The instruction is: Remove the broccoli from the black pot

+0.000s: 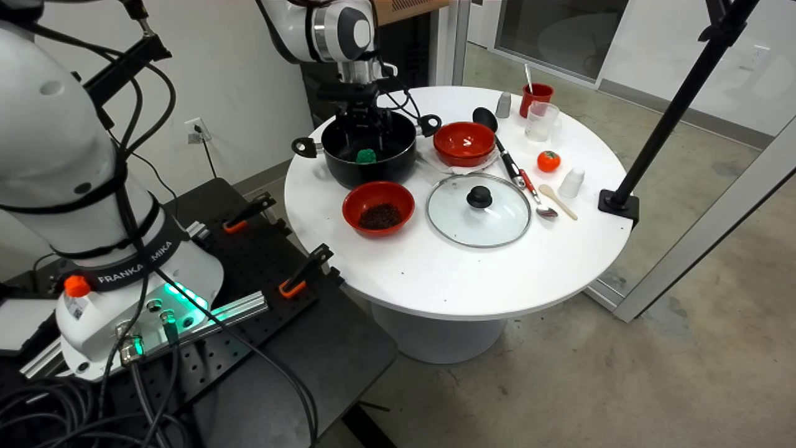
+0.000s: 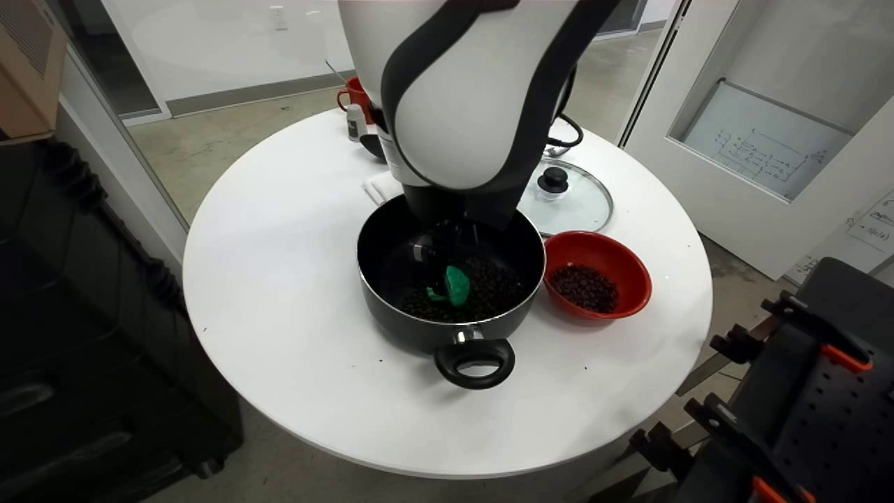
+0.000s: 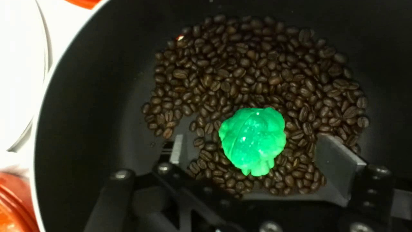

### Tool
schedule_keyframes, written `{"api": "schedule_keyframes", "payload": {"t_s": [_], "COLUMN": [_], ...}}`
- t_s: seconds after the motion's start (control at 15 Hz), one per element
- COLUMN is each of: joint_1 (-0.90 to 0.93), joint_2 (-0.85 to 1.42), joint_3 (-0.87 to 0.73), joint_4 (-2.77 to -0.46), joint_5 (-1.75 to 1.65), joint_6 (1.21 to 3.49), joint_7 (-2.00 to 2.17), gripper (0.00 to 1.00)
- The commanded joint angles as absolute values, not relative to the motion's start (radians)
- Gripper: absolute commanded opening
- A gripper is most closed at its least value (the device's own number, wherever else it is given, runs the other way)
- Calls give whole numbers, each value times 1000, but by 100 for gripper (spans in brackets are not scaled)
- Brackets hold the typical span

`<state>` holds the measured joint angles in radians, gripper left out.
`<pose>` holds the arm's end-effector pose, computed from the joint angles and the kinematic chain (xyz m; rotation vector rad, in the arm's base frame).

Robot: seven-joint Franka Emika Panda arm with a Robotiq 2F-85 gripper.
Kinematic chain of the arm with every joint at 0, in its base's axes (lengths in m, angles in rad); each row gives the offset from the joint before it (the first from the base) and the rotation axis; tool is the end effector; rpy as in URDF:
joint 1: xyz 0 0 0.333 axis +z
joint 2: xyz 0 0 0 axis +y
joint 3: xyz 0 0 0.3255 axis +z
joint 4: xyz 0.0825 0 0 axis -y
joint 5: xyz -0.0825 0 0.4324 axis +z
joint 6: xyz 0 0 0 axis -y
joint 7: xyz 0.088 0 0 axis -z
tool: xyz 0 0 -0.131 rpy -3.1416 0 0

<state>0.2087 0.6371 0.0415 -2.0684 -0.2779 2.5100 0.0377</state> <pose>0.5604 0.1440 0.0433 2.9139 0.6627 -0.2583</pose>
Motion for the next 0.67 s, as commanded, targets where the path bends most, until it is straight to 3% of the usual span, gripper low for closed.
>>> {"api": "schedule_keyframes", "payload": {"t_s": [0.0,0.33,0.4,0.47,0.6], "joint_1": [236,260,262,265,269], "joint_2": [704,779,787,794,801], "joint_3": [19,1,0,-1,-2], "joint_4": [-1995,-1933,-1926,-1921,-1916], "joint_5": [-306,-318,-320,-322,-326], "joint_6": [2492,2467,2465,2464,2467], "joint_7": [32,38,36,34,32], "gripper": [100,97,74,73,62]}}
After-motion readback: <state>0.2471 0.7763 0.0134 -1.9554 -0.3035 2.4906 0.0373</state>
